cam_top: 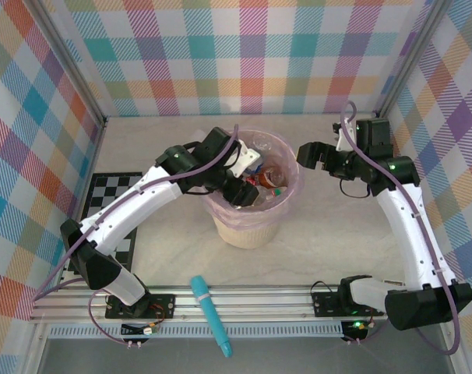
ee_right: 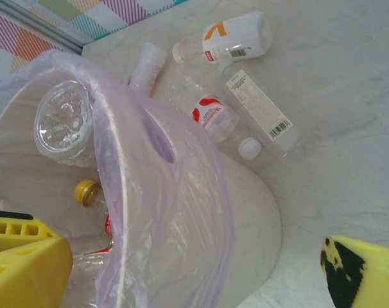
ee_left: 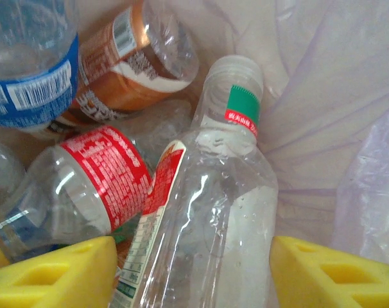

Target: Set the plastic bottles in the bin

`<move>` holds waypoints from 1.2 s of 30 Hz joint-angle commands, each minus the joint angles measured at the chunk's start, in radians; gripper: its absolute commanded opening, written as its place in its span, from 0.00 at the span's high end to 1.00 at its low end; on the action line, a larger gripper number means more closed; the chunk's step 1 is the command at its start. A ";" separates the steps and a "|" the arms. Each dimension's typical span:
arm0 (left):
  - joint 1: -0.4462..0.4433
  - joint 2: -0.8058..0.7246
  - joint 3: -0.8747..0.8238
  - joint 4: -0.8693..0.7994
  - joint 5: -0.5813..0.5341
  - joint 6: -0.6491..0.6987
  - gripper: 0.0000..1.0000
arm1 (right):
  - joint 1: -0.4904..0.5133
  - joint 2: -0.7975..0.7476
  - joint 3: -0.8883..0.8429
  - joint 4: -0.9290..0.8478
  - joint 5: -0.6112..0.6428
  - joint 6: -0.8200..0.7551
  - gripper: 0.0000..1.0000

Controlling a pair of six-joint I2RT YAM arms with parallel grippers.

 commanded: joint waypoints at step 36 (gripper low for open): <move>0.327 -0.031 -0.057 0.054 -0.145 -0.196 0.77 | -0.054 0.411 0.058 0.054 0.052 0.061 0.01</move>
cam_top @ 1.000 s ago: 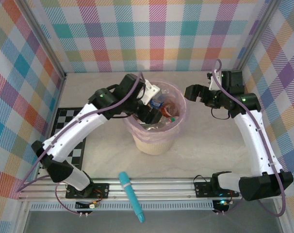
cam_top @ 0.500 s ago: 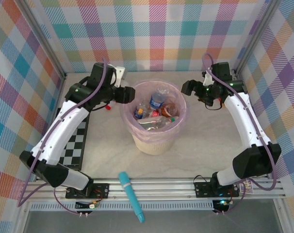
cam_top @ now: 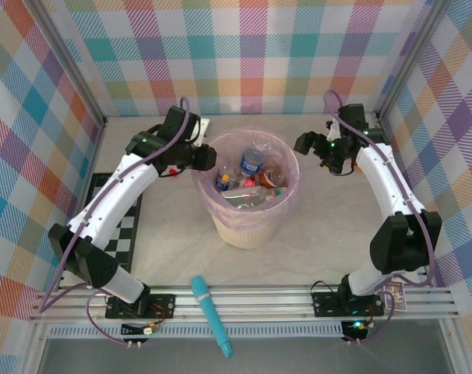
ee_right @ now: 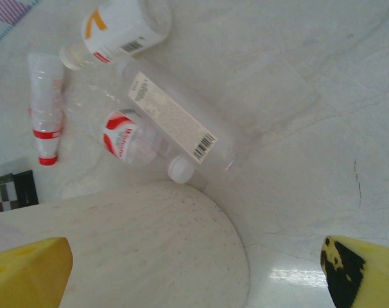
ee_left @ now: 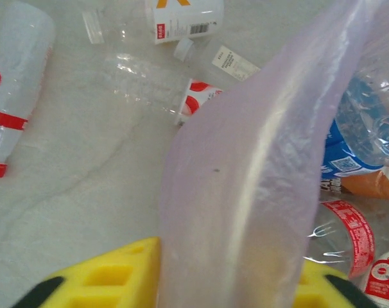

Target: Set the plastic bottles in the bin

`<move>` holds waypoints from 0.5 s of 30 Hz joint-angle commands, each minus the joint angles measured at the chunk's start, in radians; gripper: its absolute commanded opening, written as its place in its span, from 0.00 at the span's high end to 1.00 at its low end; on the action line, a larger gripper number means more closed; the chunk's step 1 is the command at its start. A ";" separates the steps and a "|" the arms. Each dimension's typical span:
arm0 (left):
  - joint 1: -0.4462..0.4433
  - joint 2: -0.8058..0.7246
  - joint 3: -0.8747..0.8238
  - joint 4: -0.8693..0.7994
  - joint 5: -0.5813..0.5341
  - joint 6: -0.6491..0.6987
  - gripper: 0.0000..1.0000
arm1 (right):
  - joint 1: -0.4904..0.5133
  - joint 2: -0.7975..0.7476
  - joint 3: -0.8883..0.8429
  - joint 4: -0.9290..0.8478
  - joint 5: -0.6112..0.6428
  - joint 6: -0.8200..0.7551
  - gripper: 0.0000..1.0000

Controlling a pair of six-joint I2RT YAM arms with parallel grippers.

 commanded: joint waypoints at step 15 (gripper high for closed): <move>0.178 -0.183 -0.053 -0.173 -0.019 -0.048 1.00 | 0.151 0.310 0.062 0.085 0.051 -0.248 0.01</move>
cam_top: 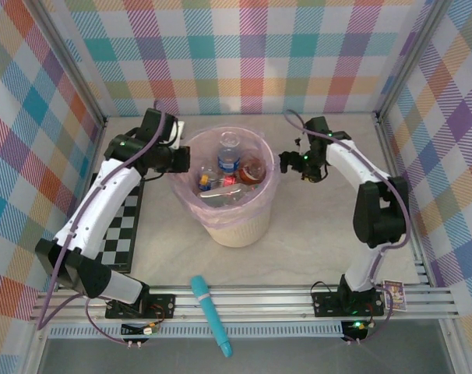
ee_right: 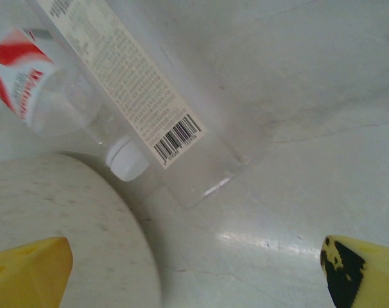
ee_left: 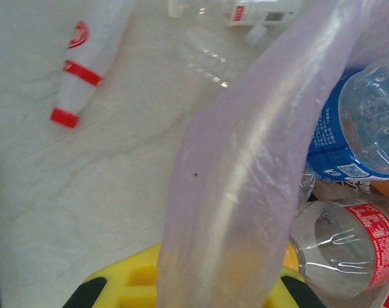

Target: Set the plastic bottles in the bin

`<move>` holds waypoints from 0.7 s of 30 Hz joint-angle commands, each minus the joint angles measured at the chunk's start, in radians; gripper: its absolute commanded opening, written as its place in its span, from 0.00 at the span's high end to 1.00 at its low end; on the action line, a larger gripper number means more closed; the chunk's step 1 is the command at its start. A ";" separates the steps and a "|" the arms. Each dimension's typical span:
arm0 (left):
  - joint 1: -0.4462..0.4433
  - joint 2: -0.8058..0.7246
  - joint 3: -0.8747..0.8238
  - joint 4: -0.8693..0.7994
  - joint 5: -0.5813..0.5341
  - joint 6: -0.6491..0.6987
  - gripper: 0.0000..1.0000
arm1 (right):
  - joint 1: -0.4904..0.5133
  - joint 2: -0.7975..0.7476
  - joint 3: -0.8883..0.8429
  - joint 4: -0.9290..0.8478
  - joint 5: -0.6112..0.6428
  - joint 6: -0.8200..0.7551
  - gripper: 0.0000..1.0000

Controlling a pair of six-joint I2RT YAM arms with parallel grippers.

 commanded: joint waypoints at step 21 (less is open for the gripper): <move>0.256 -0.143 -0.014 -0.151 0.072 -0.006 1.00 | 0.068 0.295 0.197 0.031 0.078 -0.093 0.02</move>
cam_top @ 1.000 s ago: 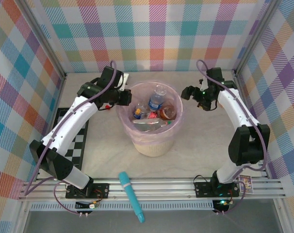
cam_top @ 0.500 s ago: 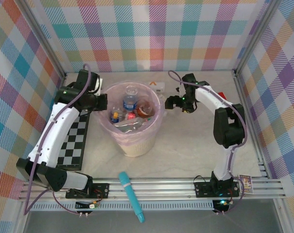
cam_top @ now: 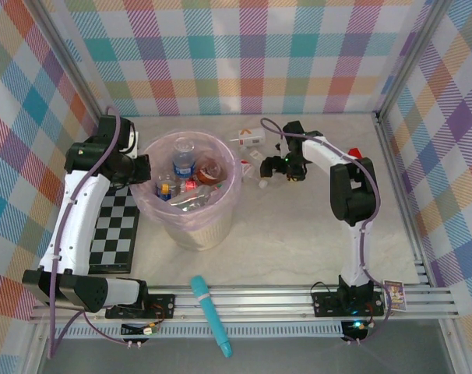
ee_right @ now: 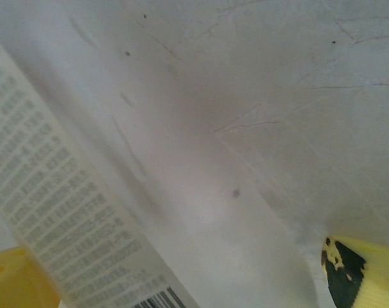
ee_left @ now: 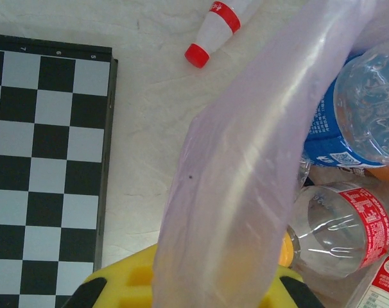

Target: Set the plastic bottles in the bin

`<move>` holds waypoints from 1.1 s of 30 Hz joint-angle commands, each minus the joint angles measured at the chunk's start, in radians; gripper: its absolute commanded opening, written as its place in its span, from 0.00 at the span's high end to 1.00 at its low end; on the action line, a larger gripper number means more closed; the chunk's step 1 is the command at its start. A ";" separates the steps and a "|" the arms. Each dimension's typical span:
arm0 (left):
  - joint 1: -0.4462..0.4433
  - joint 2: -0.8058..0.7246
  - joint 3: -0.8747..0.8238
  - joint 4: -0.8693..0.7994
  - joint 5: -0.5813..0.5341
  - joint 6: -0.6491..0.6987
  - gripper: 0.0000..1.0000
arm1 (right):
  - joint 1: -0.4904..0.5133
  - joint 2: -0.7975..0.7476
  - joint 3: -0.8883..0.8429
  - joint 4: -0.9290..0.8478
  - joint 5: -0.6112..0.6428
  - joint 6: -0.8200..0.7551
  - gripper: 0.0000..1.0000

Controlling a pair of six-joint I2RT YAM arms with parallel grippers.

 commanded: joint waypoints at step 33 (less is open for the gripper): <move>-0.075 -0.055 -0.026 0.174 0.287 -0.021 0.36 | -0.018 -0.188 -0.106 0.104 0.057 -0.293 0.02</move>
